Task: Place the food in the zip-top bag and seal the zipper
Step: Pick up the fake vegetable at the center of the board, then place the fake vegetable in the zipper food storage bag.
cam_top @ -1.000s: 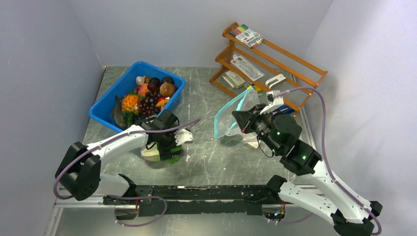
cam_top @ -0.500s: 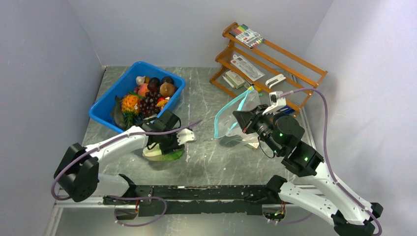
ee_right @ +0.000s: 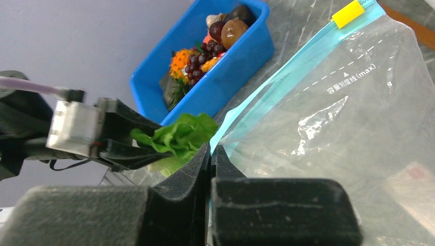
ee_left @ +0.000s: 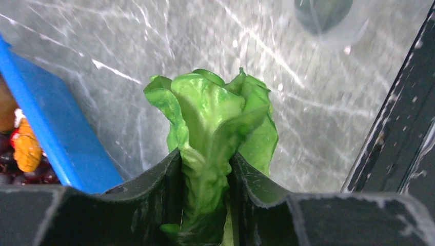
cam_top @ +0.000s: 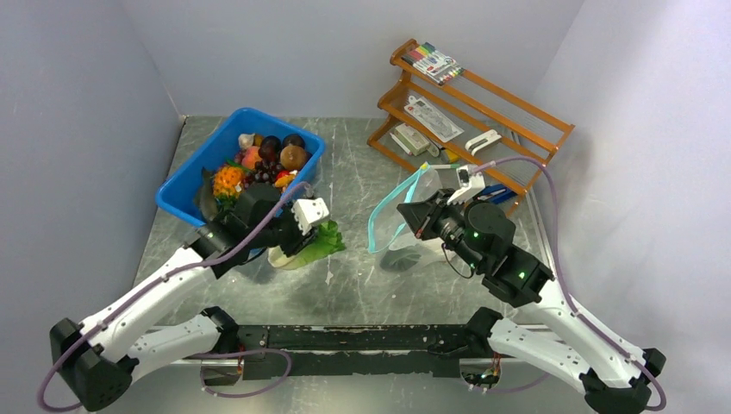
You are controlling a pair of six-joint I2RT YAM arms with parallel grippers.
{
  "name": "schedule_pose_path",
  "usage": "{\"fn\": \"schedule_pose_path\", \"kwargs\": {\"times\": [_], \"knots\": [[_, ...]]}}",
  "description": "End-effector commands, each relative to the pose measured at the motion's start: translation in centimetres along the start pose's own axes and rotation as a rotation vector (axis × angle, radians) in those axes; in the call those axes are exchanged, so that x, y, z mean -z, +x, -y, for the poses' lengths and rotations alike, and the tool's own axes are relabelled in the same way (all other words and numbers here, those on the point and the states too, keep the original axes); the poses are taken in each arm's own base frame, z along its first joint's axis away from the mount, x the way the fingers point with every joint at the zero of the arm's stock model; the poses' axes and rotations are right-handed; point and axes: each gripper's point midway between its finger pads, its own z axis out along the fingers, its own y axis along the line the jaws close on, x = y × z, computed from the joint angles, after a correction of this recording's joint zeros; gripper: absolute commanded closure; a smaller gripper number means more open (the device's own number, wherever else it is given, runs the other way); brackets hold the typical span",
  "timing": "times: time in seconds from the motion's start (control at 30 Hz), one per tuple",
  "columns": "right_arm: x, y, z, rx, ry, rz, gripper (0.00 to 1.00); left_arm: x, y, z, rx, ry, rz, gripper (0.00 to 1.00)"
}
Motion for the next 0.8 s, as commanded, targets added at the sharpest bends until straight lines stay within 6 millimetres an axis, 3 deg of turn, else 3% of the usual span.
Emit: {"fn": "schedule_pose_path", "kwargs": {"times": [0.0,0.13,0.23,0.43,0.6,0.77], "knots": [[-0.4,-0.2,-0.8,-0.048,-0.038,0.014,1.0,1.9,-5.7,0.1,0.074,-0.018,0.236,0.7],[-0.9,0.8,-1.1,-0.074,-0.054,-0.018,1.0,3.7,-7.6,-1.2,0.154,-0.105,0.304,0.75],[-1.4,1.8,-1.0,-0.095,-0.056,-0.042,1.0,5.6,-10.1,-1.5,0.243,-0.129,0.458,0.77],[-2.4,2.8,-2.3,-0.16,-0.123,-0.071,1.0,11.5,-14.6,-2.0,0.363,-0.173,0.775,0.78],[-2.9,3.2,-5.0,-0.185,-0.264,-0.099,1.0,16.6,-17.2,-1.9,0.409,-0.176,0.984,0.8],[-3.6,4.7,-7.8,-0.245,-0.421,-0.169,1.0,19.7,-17.9,-1.0,0.557,-0.076,1.223,0.81]]}}
